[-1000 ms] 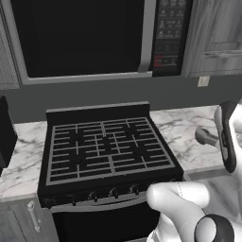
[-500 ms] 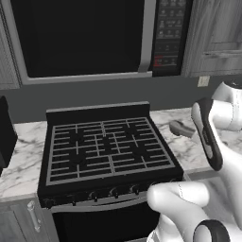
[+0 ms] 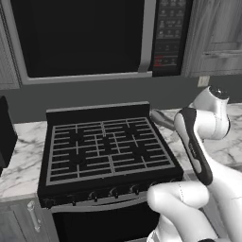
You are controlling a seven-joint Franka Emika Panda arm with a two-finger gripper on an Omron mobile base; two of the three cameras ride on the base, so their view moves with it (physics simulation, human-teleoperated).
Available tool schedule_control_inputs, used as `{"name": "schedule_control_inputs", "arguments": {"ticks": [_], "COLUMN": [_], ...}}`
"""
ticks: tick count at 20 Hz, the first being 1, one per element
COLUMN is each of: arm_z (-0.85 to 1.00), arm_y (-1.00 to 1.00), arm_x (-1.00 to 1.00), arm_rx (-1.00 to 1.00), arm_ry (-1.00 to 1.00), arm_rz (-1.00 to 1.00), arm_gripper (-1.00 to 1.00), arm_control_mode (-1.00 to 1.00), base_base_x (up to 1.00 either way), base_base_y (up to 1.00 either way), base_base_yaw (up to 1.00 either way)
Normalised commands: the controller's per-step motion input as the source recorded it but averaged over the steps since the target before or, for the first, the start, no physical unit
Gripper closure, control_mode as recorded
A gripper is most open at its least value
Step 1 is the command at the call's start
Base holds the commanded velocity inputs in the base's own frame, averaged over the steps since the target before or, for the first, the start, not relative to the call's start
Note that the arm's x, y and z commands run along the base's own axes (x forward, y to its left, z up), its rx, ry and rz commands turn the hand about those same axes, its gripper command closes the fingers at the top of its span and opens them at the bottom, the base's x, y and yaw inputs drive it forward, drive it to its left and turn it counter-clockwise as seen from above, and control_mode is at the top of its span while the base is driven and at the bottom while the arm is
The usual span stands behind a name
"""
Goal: Take the tongs from the drawer on the right and place them on the dining counter next to the tray containing the hot dog.
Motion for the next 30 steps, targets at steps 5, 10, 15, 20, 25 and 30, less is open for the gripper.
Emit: {"name": "schedule_control_inputs", "arguments": {"ticks": [5,10,15,20,25,30], "arm_z": [0.25,0.47,0.49,0.29,0.02,0.0], "arm_y": [0.44,0.29,0.24,0.16,0.07,0.0], "arm_x": [0.06,0.01,0.0,0.0,0.0,0.0], "arm_rx": [0.04,0.05,0.02,0.0,0.0,0.0], "arm_ry": [-0.19,-0.02,0.0,0.0,0.0,0.0], "arm_rz": [0.0,0.0,0.0,0.0,0.0,-0.03], "arm_gripper": [1.0,1.0,1.0,1.0,1.0,1.0], "arm_control_mode": [-1.0,-1.0,-1.0,-1.0,-1.0,-1.0], "base_base_x": [0.0,0.0,0.0,0.0,0.0,0.0], "base_base_y": [0.0,0.0,0.0,0.0,0.0,0.0], "base_base_yaw": [0.0,0.0,0.0,0.0,0.0,0.0]}}
